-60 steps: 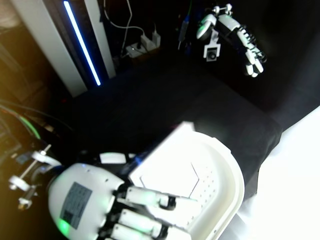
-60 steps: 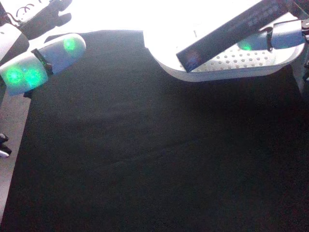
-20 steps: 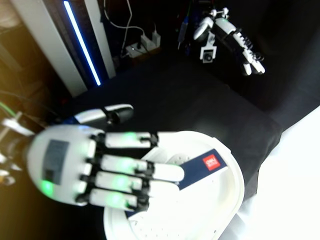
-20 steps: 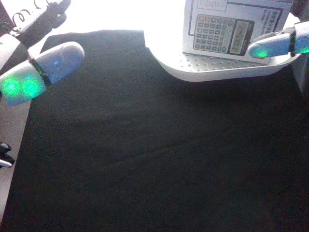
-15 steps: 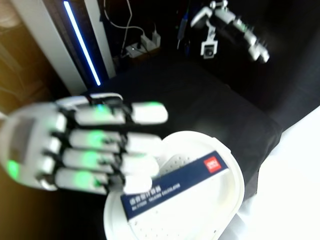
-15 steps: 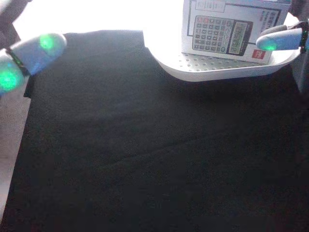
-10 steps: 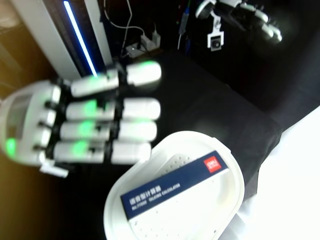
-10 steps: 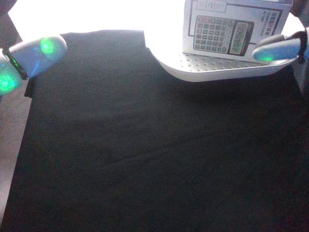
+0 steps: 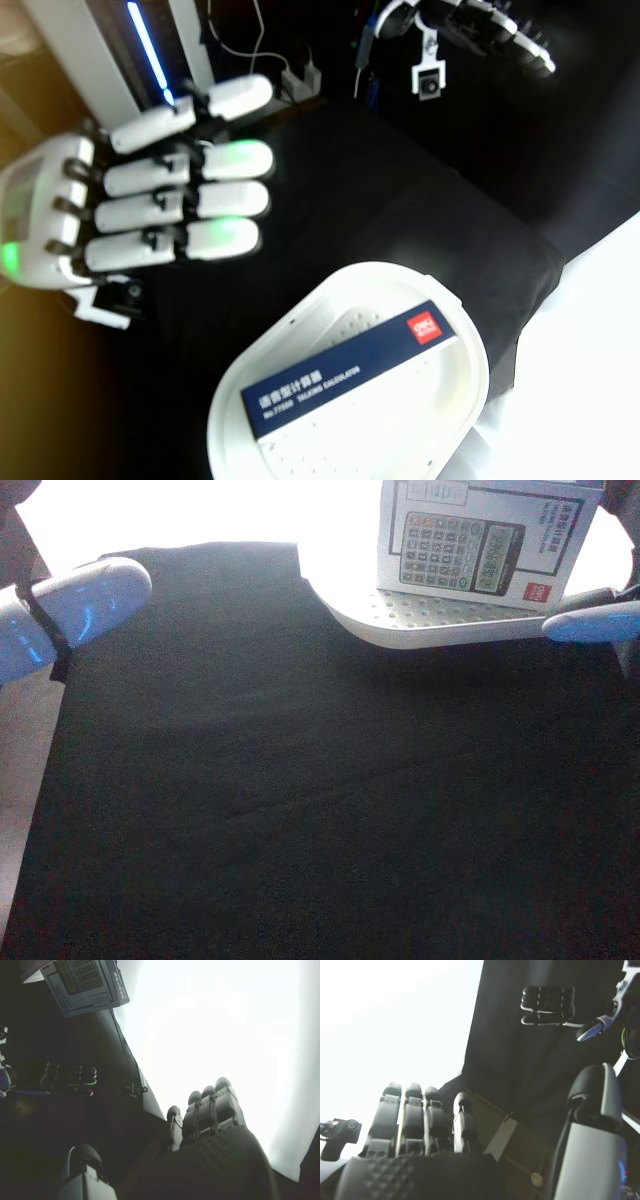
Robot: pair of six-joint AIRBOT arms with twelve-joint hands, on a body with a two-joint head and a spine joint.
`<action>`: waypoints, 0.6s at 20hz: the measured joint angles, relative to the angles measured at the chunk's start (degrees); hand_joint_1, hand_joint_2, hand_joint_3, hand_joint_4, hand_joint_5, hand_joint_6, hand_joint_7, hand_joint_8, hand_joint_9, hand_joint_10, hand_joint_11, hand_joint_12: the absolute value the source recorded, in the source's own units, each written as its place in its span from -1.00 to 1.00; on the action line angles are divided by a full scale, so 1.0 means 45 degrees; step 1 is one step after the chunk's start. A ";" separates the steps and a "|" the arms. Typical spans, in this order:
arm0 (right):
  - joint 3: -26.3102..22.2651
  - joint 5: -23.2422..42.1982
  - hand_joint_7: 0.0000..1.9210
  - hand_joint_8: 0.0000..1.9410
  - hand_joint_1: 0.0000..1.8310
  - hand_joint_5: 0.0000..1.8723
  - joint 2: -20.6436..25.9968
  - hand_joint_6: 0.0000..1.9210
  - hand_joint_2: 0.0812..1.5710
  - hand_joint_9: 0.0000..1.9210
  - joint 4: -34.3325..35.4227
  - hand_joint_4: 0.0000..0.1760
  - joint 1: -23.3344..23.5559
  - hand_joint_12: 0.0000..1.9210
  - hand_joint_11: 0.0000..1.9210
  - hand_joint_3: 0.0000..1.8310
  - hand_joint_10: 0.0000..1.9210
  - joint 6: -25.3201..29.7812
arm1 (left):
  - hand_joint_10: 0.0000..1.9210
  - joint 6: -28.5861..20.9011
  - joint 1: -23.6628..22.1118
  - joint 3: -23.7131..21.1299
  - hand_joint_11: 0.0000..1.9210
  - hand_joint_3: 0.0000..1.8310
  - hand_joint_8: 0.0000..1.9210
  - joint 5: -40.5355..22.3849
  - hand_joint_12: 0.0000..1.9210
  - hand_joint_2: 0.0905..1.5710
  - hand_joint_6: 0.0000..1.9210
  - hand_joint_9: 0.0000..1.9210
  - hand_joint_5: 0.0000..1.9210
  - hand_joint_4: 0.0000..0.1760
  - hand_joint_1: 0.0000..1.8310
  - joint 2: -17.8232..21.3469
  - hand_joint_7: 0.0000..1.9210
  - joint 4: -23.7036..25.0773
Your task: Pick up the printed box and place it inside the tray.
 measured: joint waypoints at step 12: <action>-0.0471 0.1501 -1.00 -1.00 -0.30 -1.00 0.0097 -1.00 -0.06 -1.00 0.0597 1.00 -0.0646 -1.00 -1.00 -0.98 -1.00 -0.0015 | -1.00 0.0423 -0.0267 -0.0185 -1.00 -0.98 -1.00 -0.0345 -1.00 0.20 -1.00 -1.00 -1.00 1.00 -0.94 0.0146 -0.92 0.0549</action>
